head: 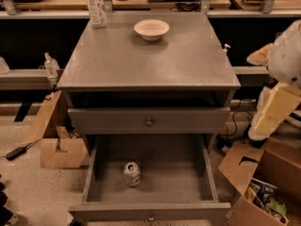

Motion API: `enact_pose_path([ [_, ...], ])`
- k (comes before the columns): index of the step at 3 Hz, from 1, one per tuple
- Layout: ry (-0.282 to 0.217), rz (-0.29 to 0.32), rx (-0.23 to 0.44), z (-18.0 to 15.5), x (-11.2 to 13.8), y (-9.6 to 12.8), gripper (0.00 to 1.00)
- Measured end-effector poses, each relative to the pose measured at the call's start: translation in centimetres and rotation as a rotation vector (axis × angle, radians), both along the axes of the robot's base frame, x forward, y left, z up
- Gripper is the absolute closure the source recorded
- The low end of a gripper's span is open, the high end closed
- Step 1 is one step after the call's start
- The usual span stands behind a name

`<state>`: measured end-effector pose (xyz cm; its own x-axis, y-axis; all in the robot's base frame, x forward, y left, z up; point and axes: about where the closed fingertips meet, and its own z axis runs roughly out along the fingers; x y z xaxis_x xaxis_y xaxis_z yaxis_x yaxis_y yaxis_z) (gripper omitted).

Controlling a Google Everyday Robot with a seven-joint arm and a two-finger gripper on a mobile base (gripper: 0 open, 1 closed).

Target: Pick 7up can from middle drawer and place on counter

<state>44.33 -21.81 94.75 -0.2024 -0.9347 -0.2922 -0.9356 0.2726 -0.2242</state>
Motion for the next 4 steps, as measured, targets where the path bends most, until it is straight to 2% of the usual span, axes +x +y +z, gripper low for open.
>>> enact_pose_path([
  [1, 0.029, 0.038, 0.189, -8.1, 0.5, -0.3, 0.00],
  [2, 0.006, 0.047, 0.431, -15.9, 1.5, 0.1, 0.00],
  [3, -0.065, 0.102, 0.607, -19.9, 2.1, 0.9, 0.00],
  [4, -0.065, 0.102, 0.607, -19.9, 2.1, 0.9, 0.00],
])
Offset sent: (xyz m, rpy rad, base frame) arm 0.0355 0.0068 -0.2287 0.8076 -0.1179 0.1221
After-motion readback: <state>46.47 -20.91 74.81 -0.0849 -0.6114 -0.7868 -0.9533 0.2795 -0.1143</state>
